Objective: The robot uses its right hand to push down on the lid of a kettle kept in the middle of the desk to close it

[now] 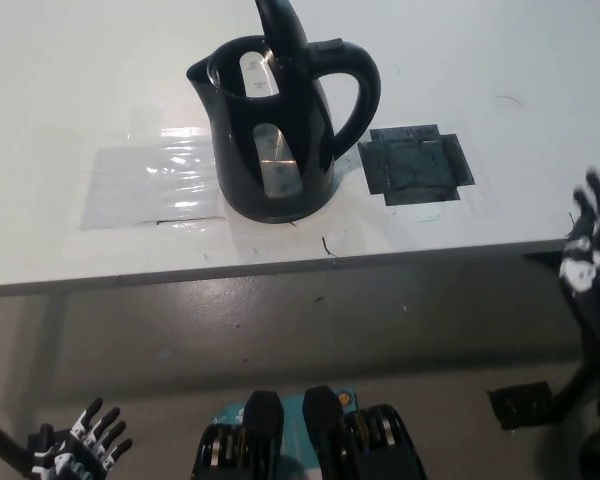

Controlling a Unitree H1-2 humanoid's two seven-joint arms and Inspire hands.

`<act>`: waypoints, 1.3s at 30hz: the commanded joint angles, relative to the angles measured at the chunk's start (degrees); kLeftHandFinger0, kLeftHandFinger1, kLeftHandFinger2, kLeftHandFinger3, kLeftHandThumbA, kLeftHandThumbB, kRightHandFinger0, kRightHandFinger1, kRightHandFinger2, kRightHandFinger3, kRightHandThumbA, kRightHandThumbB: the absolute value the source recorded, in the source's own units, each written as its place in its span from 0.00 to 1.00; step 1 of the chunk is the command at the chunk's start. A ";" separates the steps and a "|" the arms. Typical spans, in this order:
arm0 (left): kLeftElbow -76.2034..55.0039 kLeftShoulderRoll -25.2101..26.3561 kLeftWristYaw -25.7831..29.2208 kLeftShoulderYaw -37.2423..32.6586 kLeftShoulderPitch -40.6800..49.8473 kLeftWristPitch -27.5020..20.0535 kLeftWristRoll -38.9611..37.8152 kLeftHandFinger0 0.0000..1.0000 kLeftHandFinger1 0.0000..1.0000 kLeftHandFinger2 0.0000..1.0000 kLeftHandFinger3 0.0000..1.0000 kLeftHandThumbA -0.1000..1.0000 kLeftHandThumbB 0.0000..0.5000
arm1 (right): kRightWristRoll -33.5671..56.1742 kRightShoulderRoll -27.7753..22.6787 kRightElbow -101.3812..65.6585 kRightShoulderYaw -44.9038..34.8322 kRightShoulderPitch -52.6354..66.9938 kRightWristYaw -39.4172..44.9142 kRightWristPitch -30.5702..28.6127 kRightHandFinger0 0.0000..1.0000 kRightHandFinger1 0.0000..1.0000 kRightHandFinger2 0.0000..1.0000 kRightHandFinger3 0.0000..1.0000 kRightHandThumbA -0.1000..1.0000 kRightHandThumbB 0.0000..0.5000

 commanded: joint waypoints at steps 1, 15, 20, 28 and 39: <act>-2.39 1.82 -5.34 1.60 0.97 -6.41 -5.51 1.00 1.00 1.00 1.00 1.00 1.00 | -8.81 6.26 -22.84 7.98 -19.06 -2.76 15.88 1.00 1.00 1.00 1.00 0.30 0.49; -2.08 2.29 -5.88 1.33 1.48 -6.45 -5.70 1.00 1.00 1.00 1.00 1.00 1.00 | -17.34 6.59 3.16 5.64 -41.93 -0.87 19.33 1.00 1.00 1.00 1.00 0.51 0.31; -1.60 1.48 -6.39 0.39 1.66 -6.65 -5.55 1.00 1.00 1.00 1.00 1.00 1.00 | -11.61 4.52 22.45 2.83 -49.57 -2.32 17.05 1.00 1.00 1.00 1.00 0.54 0.26; -1.94 1.48 -6.23 0.22 1.07 -5.85 -5.83 1.00 1.00 1.00 1.00 1.00 1.00 | -10.34 3.55 44.09 1.27 -58.95 -2.66 7.10 1.00 1.00 1.00 1.00 0.62 0.29; -2.05 1.73 -6.58 0.00 1.06 -5.53 -6.14 1.00 1.00 1.00 1.00 1.00 1.00 | -10.76 2.79 60.17 0.92 -65.29 -4.88 -0.61 1.00 1.00 1.00 1.00 0.60 0.29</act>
